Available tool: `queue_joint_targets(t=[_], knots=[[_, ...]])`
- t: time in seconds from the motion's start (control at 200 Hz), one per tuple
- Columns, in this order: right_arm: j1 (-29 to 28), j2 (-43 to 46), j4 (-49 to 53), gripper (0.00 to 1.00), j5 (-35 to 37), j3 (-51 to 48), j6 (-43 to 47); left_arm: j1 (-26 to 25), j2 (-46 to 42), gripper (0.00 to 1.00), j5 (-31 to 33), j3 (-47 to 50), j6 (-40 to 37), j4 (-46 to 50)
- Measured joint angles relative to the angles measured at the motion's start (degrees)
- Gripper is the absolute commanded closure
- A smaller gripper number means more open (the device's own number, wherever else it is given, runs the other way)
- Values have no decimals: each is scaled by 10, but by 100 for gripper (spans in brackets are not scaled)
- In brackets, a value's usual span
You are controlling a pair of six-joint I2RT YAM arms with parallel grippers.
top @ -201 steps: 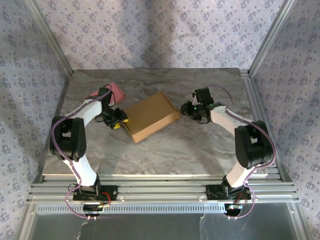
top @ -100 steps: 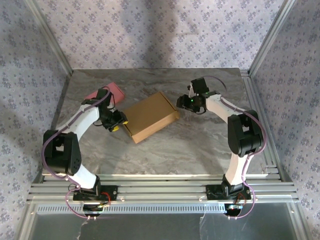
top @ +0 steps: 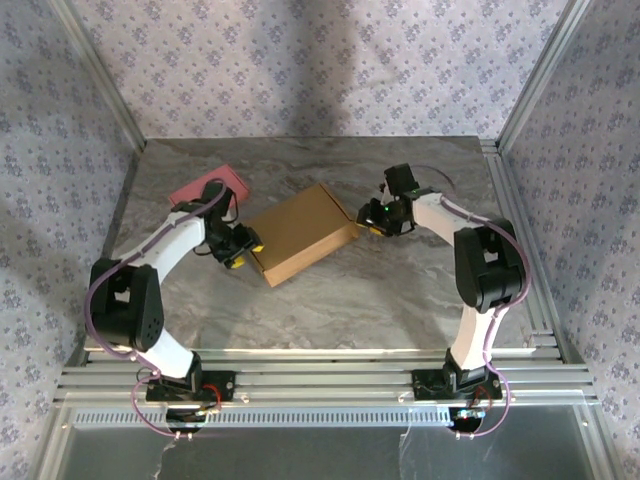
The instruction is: Fold the paper box
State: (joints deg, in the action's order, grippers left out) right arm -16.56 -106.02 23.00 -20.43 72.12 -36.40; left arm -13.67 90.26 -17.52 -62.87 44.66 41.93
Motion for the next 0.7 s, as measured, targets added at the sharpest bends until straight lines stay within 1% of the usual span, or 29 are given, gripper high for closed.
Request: queue_joint_targets(t=[0.16,0.23,0.31,0.36,0.48,0.56,0.63,0.7], knots=[[21,5,-6,60,4,-17,-76,10,22,46,0,-14,0,-2],[22,0,-3,59,5,-5,-92,12,35,46,2,-16,-2,-1],[17,-14,-2,57,7,19,-91,13,47,47,2,-19,-7,1],[10,-14,-5,54,14,24,-73,13,48,48,2,-20,-12,2],[-26,3,-7,50,37,22,32,12,48,47,10,-38,-35,19],[-44,18,-7,47,37,14,96,12,43,45,23,-46,-49,28],[-39,24,-7,44,32,12,134,12,25,44,37,-43,-58,36],[-17,24,-6,43,28,15,155,12,0,45,46,-36,-63,35]])
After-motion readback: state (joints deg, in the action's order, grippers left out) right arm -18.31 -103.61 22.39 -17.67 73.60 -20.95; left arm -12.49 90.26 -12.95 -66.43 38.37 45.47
